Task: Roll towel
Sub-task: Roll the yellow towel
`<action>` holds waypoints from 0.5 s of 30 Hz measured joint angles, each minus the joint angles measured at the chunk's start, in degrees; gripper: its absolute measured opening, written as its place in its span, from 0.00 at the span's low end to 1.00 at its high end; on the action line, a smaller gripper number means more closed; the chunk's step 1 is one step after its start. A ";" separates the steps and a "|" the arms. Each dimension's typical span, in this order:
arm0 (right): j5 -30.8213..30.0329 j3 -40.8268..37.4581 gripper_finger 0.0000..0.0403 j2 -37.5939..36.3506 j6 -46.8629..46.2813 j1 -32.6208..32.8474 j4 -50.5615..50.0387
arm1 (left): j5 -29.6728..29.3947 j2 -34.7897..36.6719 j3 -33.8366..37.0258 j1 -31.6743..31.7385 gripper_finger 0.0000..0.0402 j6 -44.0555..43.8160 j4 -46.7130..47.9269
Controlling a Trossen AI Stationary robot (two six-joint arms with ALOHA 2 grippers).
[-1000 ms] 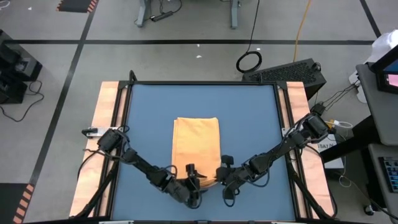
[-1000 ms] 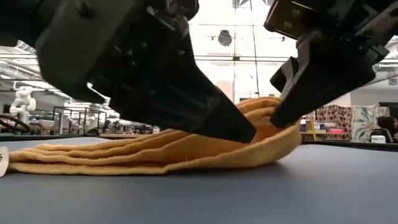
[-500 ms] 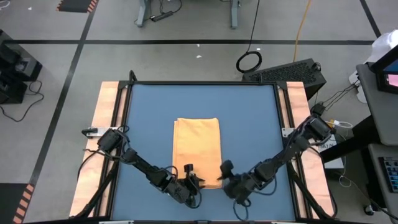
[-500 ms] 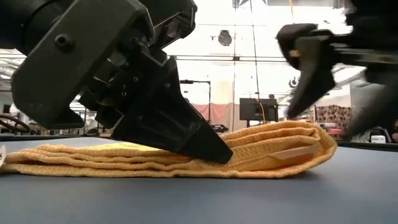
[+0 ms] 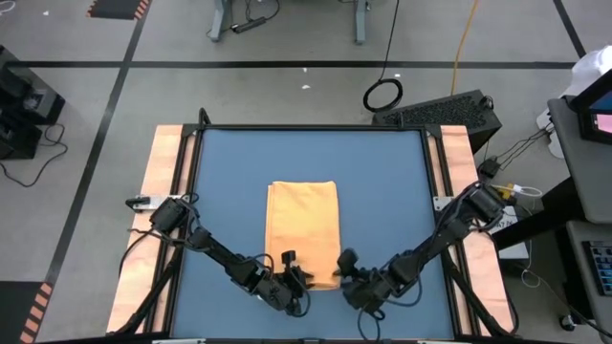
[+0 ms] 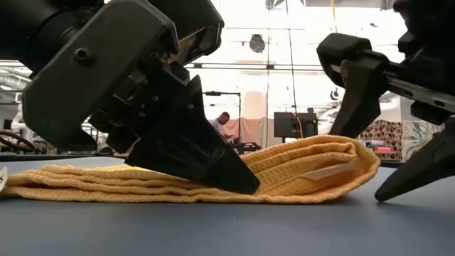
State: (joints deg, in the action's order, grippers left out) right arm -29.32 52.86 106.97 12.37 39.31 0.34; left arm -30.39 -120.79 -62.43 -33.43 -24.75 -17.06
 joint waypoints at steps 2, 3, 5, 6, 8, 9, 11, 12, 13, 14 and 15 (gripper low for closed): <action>-0.04 0.00 0.51 0.73 1.70 -0.20 2.49 | 0.20 0.00 0.00 0.00 0.29 -0.36 -0.13; -0.05 0.00 0.50 1.02 2.49 -0.30 3.56 | 0.20 0.00 0.02 0.00 0.29 -0.40 -0.15; -0.64 0.00 0.49 1.74 3.36 -0.65 5.15 | 0.21 0.00 0.04 0.00 0.29 -0.40 -0.29; -0.76 0.00 0.48 2.02 3.53 -0.68 5.44 | 0.25 0.00 0.04 0.00 0.29 -0.41 -0.32; -0.74 0.00 0.45 2.37 3.64 -1.00 5.67 | 0.39 0.00 0.04 0.00 0.29 -0.41 -0.44; -0.70 0.00 0.43 2.44 3.63 -1.04 5.66 | 0.39 0.00 0.04 0.00 0.29 -0.43 -0.46; -0.42 0.00 0.38 2.44 3.53 -1.19 5.69 | 0.37 0.00 0.07 0.00 0.29 -0.42 -0.59; -0.44 0.00 0.35 2.46 3.53 -1.25 5.73 | 0.33 0.00 0.04 0.00 0.29 -0.44 -0.61; -0.42 0.00 0.31 2.48 3.56 -1.25 5.97 | 0.13 0.00 0.07 0.04 0.29 -0.47 -0.62; -0.44 0.00 0.28 2.48 3.68 -1.25 6.32 | -0.24 0.00 0.07 0.04 0.29 -0.66 -0.73; -0.42 0.00 0.24 2.48 3.70 -1.25 6.77 | -0.78 0.00 0.07 0.03 0.29 -1.36 -0.88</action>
State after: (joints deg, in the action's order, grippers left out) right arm -29.74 52.86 109.45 16.08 38.06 7.11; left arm -31.18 -120.79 -62.37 -33.40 -26.11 -17.94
